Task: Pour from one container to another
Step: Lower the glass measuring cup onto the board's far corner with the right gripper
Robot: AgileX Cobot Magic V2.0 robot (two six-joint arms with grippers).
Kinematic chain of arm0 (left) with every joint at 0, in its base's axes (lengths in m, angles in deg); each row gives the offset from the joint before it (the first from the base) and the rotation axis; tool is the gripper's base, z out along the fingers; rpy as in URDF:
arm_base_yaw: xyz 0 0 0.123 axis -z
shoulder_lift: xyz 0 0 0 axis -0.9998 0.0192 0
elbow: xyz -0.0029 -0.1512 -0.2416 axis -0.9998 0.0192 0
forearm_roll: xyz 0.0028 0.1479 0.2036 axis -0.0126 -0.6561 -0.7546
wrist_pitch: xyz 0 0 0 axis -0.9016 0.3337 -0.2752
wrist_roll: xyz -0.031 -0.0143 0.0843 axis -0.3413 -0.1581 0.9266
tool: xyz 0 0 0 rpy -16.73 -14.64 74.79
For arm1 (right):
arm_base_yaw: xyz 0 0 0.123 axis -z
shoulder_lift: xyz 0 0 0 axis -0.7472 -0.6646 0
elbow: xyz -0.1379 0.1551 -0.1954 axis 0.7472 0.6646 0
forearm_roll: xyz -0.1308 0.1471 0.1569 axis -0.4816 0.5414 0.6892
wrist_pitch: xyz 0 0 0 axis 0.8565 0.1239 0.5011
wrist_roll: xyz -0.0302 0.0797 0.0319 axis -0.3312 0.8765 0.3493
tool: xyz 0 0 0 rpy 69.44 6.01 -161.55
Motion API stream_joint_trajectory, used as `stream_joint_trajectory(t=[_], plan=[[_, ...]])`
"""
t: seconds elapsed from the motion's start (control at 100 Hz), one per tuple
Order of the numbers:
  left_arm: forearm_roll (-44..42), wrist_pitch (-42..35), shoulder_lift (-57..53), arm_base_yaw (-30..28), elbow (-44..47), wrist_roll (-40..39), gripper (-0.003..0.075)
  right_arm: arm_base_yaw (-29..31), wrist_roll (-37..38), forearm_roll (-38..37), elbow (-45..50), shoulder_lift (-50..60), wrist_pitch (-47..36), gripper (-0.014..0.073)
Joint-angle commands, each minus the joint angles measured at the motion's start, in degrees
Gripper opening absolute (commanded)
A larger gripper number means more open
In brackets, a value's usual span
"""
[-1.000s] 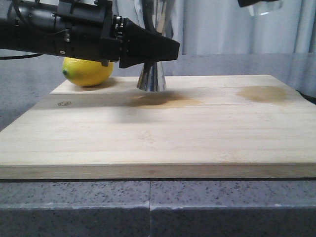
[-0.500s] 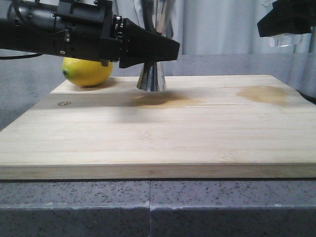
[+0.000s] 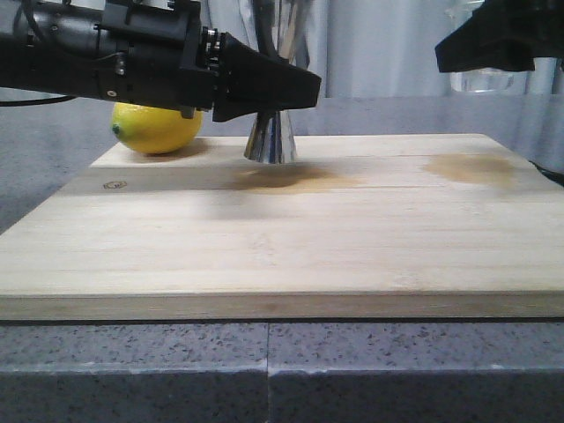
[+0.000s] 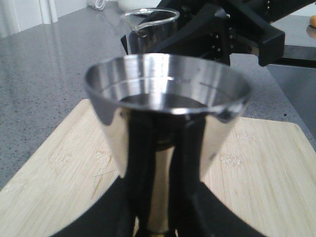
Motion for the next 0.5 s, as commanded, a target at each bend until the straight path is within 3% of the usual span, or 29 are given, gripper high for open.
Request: stream_joint_trajectory(t=[0.0, 0.28, 0.49], plan=[[5.0, 6.1, -3.1, 0.5, -1.6, 0.0, 0.0062, 0.4, -8.9, 9.4, 0.9, 1.3, -5.3, 0.0334], [5.0, 6.1, -3.1, 0.5, -1.6, 0.0, 0.0062, 0.4, -26.9, 27.8, 8.4, -1.5, -14.9, 0.0334], [5.0, 6.1, -3.1, 0.5, -1.6, 0.0, 0.0062, 0.4, -30.7, 30.1, 8.9, -7.4, -21.3, 0.0334]])
